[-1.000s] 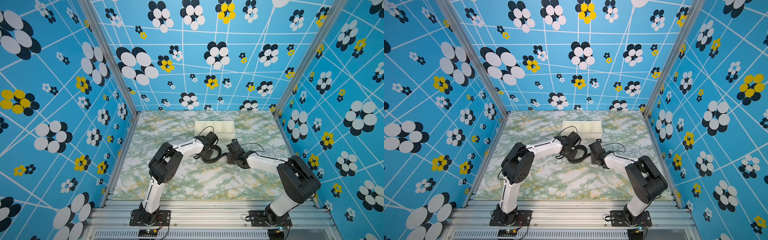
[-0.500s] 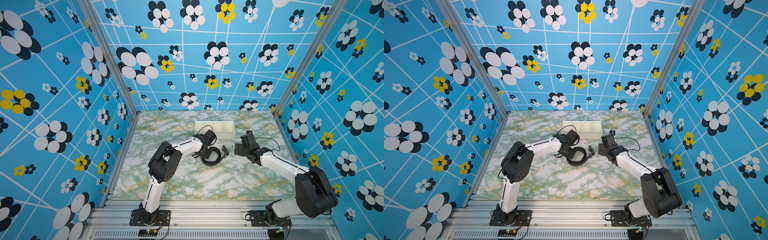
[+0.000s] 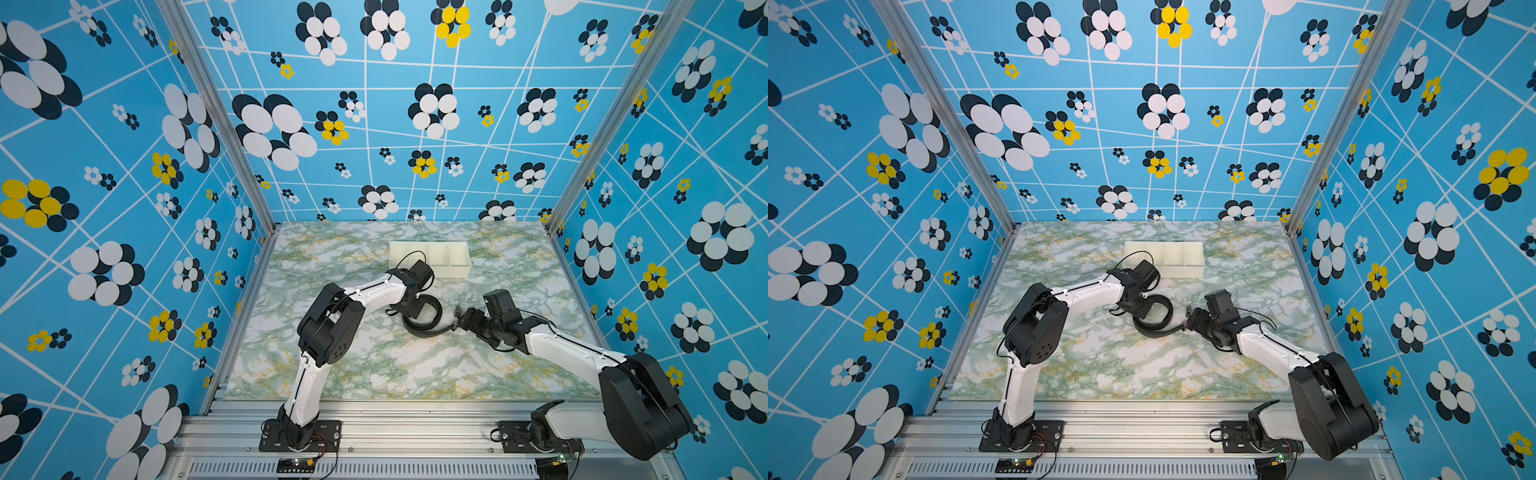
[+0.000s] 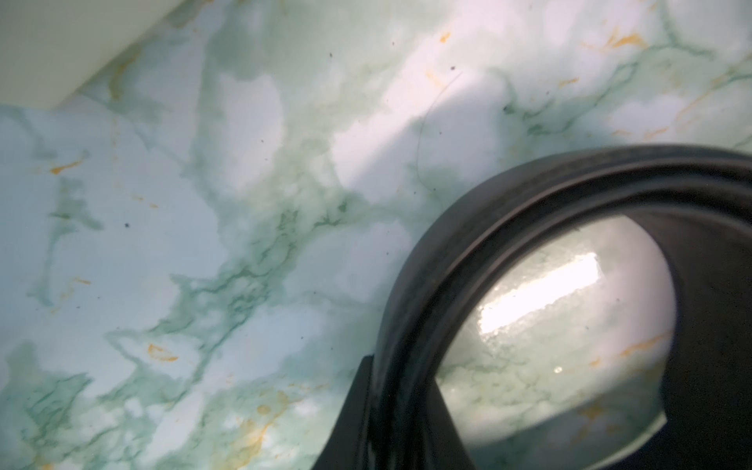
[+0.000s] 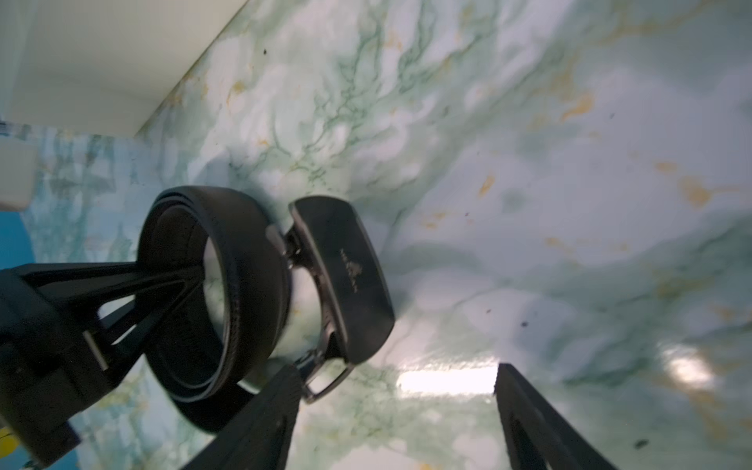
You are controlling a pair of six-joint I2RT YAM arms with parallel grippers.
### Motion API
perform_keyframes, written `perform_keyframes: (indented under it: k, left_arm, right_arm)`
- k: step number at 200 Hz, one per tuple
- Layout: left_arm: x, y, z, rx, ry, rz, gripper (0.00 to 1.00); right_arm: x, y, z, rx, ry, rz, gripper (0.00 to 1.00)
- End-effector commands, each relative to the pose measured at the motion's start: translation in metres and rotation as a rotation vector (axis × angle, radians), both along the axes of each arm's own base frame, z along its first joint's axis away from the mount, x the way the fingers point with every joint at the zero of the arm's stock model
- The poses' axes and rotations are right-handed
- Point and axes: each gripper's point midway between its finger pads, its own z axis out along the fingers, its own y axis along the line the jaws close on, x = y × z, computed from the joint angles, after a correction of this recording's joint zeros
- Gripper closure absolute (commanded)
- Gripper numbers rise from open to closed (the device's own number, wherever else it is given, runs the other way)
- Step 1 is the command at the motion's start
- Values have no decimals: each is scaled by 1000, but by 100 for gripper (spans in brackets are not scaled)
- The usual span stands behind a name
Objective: Place the belts into the storage roll
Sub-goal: Roll the belt at the center of the board.
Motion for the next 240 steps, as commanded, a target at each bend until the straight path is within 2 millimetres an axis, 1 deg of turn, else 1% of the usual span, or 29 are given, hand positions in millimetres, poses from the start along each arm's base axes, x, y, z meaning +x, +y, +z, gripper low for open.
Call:
perform_keyframes:
  k: [1, 10, 28, 50, 66, 81, 101, 122, 135, 143, 163, 179, 197, 215, 240]
  left_arm:
    - [-83, 33, -52, 179, 332, -47, 100]
    - [-83, 32, -52, 177, 332, -45, 100]
    - [-86, 29, -54, 177, 334, -47, 100]
    - [-93, 27, -55, 183, 338, -55, 100]
    - [-99, 27, -55, 190, 341, -62, 100]
    - [-104, 26, -53, 189, 340, -70, 100]
    - [-113, 23, -53, 189, 350, -83, 100]
    - [-118, 21, -55, 193, 357, -89, 100]
    - [-121, 20, -56, 194, 364, -90, 100]
    - [-122, 19, -57, 191, 369, -90, 100]
    - [-124, 15, -58, 162, 378, -84, 100]
    - [-125, 9, -57, 127, 384, -78, 100]
    - [-125, 7, -56, 117, 386, -75, 100]
    - [-126, 6, -56, 113, 390, -76, 100]
    - [-128, 1, -55, 88, 405, -76, 100]
  right_arm:
    - [-22, 25, 13, 151, 81, -40, 22]
    - [-22, 29, 15, 177, 74, -44, 21]
    - [-19, 34, 8, 223, 79, -78, 20]
    - [-14, 30, -14, 170, 119, -116, 22]
    - [-9, 36, -26, 187, 135, -122, 24]
    - [0, 42, -27, 204, 116, -114, 25]
    - [13, 47, -20, 225, 63, -116, 25]
    - [18, 47, -13, 225, 32, -115, 24]
    - [18, 47, -13, 213, 27, -104, 23]
    - [16, 45, -17, 192, 40, -100, 23]
    - [15, 44, -24, 158, 49, -73, 26]
    - [13, 39, -31, 83, 51, -52, 31]
    - [16, 35, -34, 5, 25, -18, 40]
    - [21, 32, -33, -80, 2, 11, 42]
    - [32, 39, -30, -141, -20, 67, 44]
